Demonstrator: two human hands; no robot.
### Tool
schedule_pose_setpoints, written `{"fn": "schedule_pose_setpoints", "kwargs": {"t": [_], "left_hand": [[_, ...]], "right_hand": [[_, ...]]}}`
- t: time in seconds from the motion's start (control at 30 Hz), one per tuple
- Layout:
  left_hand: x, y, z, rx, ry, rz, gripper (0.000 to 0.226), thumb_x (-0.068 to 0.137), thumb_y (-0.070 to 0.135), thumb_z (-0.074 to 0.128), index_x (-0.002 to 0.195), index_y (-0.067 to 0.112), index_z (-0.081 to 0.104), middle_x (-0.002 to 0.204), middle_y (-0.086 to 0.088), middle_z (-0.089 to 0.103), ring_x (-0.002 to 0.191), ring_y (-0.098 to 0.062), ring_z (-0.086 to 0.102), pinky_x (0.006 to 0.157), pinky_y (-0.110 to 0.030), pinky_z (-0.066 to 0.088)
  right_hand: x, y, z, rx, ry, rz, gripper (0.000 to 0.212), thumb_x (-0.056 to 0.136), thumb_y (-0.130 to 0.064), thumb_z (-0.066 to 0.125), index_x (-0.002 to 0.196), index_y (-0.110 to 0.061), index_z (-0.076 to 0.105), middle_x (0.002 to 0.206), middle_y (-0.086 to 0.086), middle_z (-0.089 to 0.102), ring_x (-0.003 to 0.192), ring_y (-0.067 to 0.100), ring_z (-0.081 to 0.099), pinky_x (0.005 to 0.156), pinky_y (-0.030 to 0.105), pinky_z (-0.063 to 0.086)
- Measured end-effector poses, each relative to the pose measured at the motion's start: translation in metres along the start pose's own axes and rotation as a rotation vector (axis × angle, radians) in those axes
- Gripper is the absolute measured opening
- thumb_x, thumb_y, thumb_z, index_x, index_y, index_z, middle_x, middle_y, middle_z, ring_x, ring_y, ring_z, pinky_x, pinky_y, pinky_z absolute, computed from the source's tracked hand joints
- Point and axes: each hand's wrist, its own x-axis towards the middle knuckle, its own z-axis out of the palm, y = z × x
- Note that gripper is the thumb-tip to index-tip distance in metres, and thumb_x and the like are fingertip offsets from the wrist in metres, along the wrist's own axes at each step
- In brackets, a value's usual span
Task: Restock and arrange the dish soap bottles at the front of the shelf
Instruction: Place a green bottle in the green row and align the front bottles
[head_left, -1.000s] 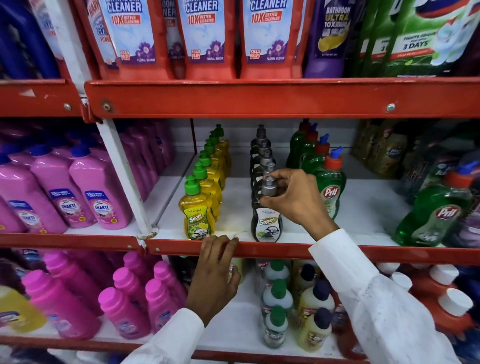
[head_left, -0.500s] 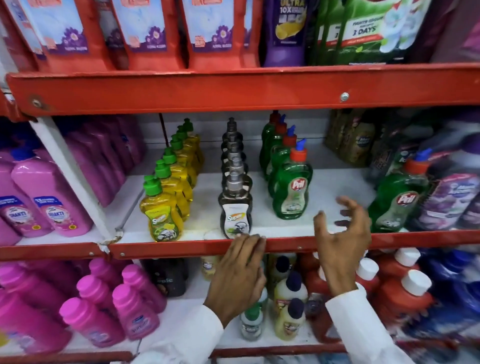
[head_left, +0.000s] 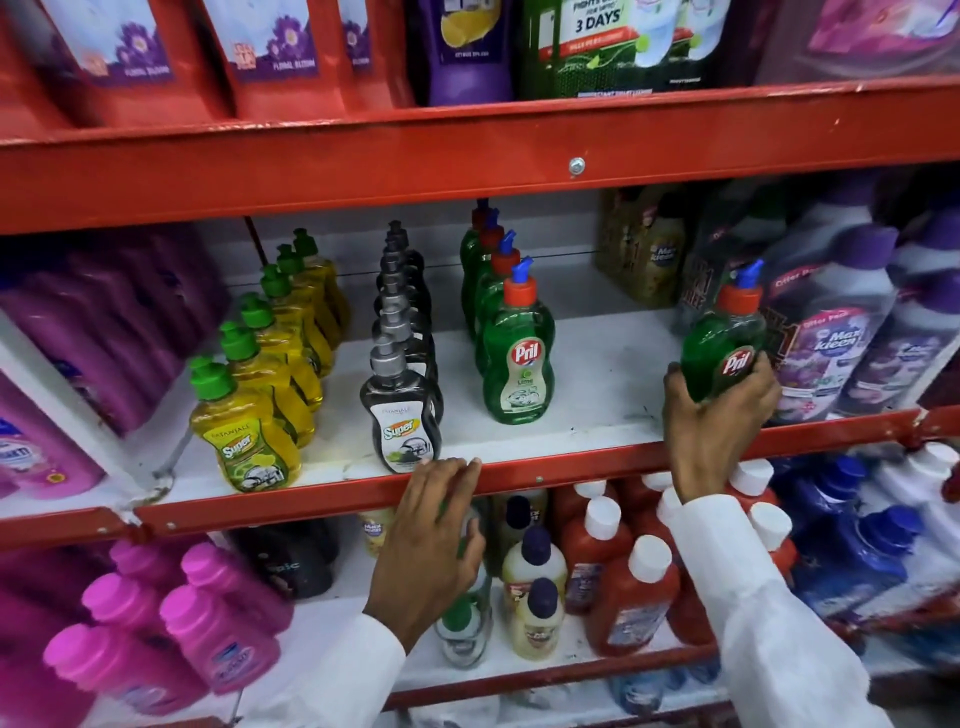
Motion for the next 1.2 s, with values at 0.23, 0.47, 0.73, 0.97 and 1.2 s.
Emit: {"fn": "schedule_pose_setpoints", "kwargs": {"t": [0.23,0.47,0.73,0.97,1.2], "left_hand": [[0.0,0.002,-0.001,-0.045,-0.017,-0.029,0.066,0.079,0.015,0.078,0.141,0.01,0.054,0.129,-0.012,0.059,0.125,-0.033,0.055,0.107,-0.047,0.05],[-0.001,0.0,-0.004,-0.046,-0.02,-0.019,0.066,0.08,0.018,0.075,0.142,0.013,0.053,0.13,-0.01,0.058,0.128,-0.028,0.05,0.104,-0.04,0.052],[-0.001,-0.001,-0.004,-0.119,-0.042,-0.024,0.065,0.085,0.018,0.068,0.147,0.014,0.047,0.139,-0.009,0.052,0.134,-0.029,0.046,0.116,-0.043,0.041],[0.0,-0.018,-0.02,-0.132,-0.021,0.039,0.053,0.088,0.023,0.066,0.14,0.015,0.054,0.135,-0.005,0.057,0.13,-0.023,0.048,0.111,-0.041,0.046],[-0.01,-0.068,-0.066,-0.031,0.106,0.035,0.019,0.086,0.021,0.063,0.103,0.015,0.07,0.106,-0.004,0.067,0.1,-0.025,0.059,0.088,-0.04,0.05]], "right_hand": [[-0.044,-0.036,0.018,-0.001,-0.137,-0.139,0.086,0.072,-0.039,0.084,0.135,0.001,0.041,0.133,0.02,0.049,0.126,0.035,0.044,0.108,0.05,0.039],[-0.094,-0.073,0.047,-0.045,-0.282,-0.165,0.088,0.065,-0.052,0.085,0.129,-0.006,0.044,0.128,0.012,0.053,0.122,0.029,0.049,0.102,0.048,0.044],[-0.106,-0.072,0.047,-0.085,-0.307,-0.124,0.099,0.06,-0.064,0.084,0.128,-0.006,0.042,0.127,0.013,0.052,0.121,0.032,0.051,0.1,0.049,0.045],[-0.131,-0.073,0.022,0.054,-0.187,-0.191,0.095,0.066,-0.055,0.085,0.137,-0.01,0.04,0.132,0.01,0.049,0.123,0.028,0.047,0.103,0.051,0.046],[-0.193,-0.101,0.03,0.455,-0.376,-0.396,0.026,0.082,-0.008,0.074,0.096,-0.025,0.061,0.09,-0.003,0.064,0.079,0.012,0.061,0.072,0.022,0.049]]}}
